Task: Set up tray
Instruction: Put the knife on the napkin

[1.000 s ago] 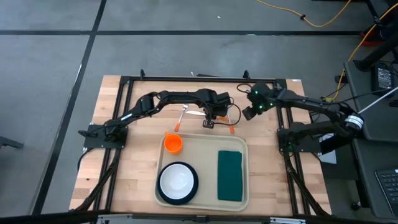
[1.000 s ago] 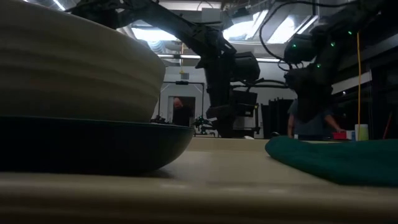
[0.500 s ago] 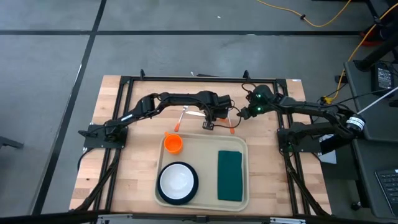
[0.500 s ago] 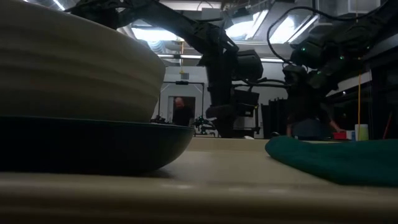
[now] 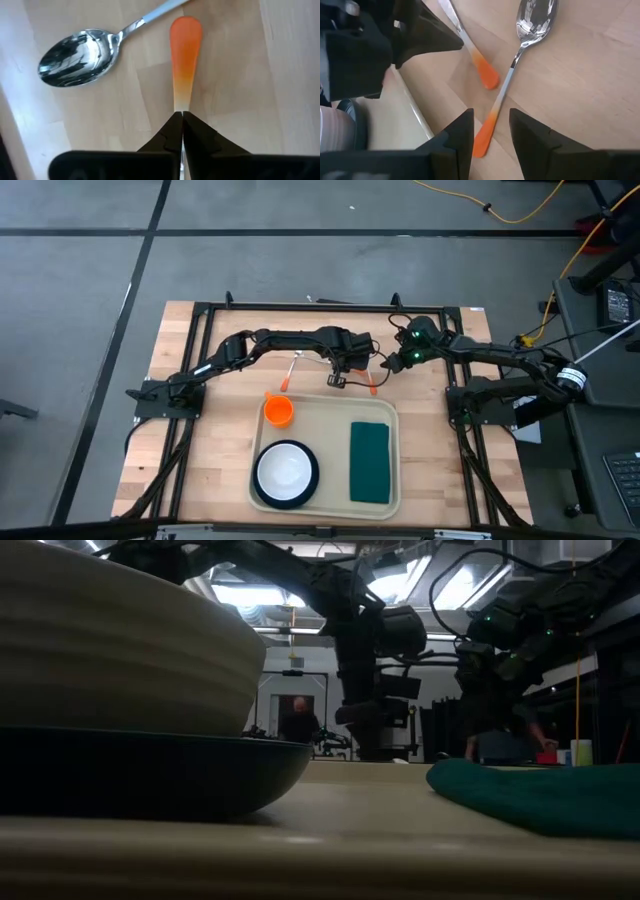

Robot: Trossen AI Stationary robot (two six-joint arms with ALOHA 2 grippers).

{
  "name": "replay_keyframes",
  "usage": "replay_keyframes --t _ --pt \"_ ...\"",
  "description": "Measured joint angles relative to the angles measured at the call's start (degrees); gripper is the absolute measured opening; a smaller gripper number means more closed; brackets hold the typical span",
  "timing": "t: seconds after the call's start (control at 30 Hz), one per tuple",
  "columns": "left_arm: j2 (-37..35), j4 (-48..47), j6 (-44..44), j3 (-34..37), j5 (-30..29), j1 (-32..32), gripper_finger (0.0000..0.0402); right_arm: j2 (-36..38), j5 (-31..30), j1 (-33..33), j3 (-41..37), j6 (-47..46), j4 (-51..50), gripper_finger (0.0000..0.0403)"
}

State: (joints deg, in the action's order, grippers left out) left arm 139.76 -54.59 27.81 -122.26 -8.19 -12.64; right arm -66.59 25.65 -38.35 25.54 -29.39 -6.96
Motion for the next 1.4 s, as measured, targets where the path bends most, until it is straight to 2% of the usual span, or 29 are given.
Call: replay_keyframes --t 0.17,0.4,0.67,0.83,1.0,1.07,1.2,1.4 --pt "0.00 0.01 0.01 0.00 1.76 -0.02 0.0001 0.00 0.04 0.00 0.00 0.01 -0.04 0.0131" --pt "-2.51 -1.32 1.13 -0.02 -1.97 -0.26 0.0009 -0.02 1.77 0.05 0.00 0.56 0.92 0.0131" --pt "-4.09 -4.07 -2.94 -0.07 1.61 -3.22 0.0030 -0.76 0.93 3.69 0.02 -0.32 3.40 0.0131" --pt "-4.18 -9.85 -3.66 0.39 6.02 -5.28 0.0038 -5.42 -1.87 7.88 2.91 -0.28 2.91 0.0131" --pt "-5.23 -13.93 -4.93 2.25 10.62 -7.41 0.0036 -13.15 -5.00 11.12 10.58 1.53 0.75 0.0131" --pt "-6.26 -15.18 -5.19 3.67 13.38 -8.49 0.0037 -16.37 -7.09 11.79 14.03 3.43 -2.90 0.0131" --pt "-9.60 -15.84 -4.75 8.80 13.70 -9.79 0.0039 -21.62 -8.82 12.41 19.39 6.29 -7.03 0.0131" --pt "-16.70 -7.67 -2.58 20.75 13.92 -12.63 0.0032 -27.12 -9.27 12.55 24.81 7.99 -11.28 0.0131"
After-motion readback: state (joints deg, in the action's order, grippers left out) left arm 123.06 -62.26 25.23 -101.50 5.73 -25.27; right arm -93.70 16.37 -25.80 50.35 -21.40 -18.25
